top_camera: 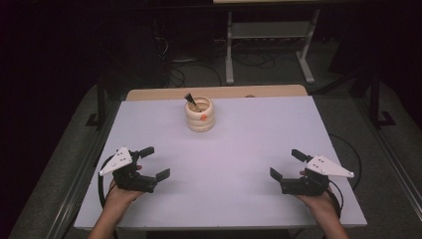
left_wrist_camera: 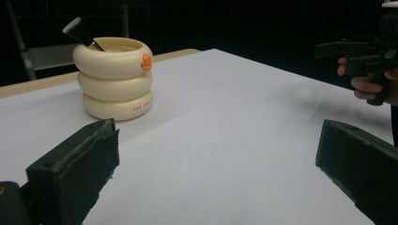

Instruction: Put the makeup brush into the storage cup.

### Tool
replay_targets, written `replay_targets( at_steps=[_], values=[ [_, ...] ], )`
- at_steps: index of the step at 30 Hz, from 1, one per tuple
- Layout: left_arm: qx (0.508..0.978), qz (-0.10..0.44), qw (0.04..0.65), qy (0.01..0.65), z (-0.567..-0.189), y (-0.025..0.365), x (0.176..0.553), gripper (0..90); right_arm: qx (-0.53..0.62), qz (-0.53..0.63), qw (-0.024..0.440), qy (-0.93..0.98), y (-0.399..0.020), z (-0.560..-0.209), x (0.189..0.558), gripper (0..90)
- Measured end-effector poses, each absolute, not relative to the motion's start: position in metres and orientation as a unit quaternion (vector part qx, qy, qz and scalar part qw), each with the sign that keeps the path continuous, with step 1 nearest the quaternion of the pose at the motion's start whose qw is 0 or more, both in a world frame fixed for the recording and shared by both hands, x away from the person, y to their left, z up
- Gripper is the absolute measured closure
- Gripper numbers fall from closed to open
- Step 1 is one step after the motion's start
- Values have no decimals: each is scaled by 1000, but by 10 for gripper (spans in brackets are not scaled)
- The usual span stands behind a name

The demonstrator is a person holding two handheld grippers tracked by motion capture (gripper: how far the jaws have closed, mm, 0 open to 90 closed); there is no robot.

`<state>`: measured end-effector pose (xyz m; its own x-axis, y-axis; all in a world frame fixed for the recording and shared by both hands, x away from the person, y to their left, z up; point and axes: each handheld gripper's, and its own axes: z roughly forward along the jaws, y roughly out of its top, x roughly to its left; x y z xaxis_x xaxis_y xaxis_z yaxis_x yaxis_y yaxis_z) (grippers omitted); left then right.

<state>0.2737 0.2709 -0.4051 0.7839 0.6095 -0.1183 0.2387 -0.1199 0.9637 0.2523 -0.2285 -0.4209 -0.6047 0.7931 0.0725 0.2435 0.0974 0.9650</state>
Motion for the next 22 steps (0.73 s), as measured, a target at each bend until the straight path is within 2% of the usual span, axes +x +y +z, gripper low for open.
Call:
replay_targets(
  at_steps=[22],
  values=[
    [757, 157, 564, 290, -424, 281, 259, 0, 372, 556, 243, 702, -229, -422, 253, 11]
  ],
)
